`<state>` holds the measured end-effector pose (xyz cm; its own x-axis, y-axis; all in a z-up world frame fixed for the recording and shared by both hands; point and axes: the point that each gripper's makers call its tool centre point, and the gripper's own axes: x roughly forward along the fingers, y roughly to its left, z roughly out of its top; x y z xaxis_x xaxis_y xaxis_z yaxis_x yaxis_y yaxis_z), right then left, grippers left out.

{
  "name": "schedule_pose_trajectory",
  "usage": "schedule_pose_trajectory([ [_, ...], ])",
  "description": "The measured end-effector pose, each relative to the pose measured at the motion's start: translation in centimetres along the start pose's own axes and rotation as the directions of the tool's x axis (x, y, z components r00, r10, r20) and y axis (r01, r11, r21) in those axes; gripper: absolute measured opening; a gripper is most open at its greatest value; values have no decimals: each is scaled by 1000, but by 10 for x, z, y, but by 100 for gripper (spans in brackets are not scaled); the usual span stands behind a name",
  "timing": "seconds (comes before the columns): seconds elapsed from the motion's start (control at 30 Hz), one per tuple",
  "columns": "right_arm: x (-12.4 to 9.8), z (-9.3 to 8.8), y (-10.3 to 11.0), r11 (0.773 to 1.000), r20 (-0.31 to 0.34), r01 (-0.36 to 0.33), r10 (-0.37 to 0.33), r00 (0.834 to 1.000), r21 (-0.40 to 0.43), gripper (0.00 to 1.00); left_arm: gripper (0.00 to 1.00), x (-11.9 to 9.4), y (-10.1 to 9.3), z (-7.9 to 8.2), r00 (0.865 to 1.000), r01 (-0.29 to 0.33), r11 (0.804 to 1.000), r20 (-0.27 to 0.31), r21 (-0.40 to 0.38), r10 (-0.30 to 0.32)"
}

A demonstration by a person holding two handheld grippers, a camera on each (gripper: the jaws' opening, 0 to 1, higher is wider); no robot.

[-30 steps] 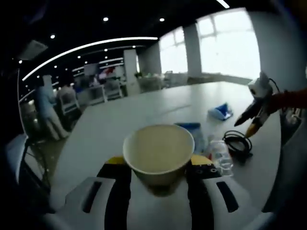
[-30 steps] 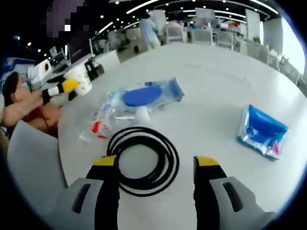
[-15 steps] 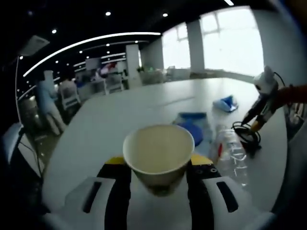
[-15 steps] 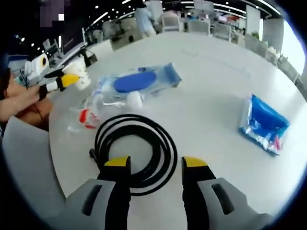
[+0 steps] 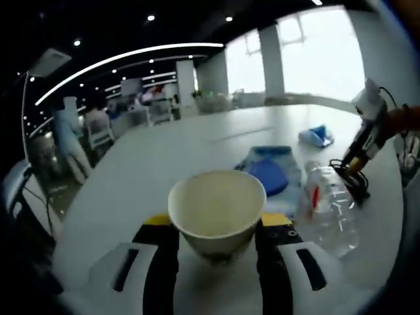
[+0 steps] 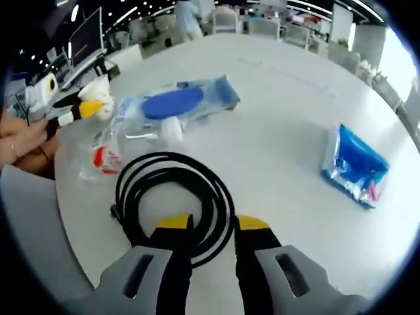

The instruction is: Arrange the tabletop items into an orderly group along one side of the table until the central work area is clear of visible clutter.

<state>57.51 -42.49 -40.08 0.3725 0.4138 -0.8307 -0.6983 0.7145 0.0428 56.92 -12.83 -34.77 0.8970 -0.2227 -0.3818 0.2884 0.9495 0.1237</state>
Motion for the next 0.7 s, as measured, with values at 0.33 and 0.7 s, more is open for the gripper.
schedule_pose_trajectory([
  [0.33,1,0,-1,999,-11,28,-27,1000,47,12,44,4,4,-8,1000,-8,999,-5,-50,7],
  [0.7,1,-3,-1,993,-15,-8,10,1000,120,7,58,5,0,-21,998,-10,1000,-58,-3,10],
])
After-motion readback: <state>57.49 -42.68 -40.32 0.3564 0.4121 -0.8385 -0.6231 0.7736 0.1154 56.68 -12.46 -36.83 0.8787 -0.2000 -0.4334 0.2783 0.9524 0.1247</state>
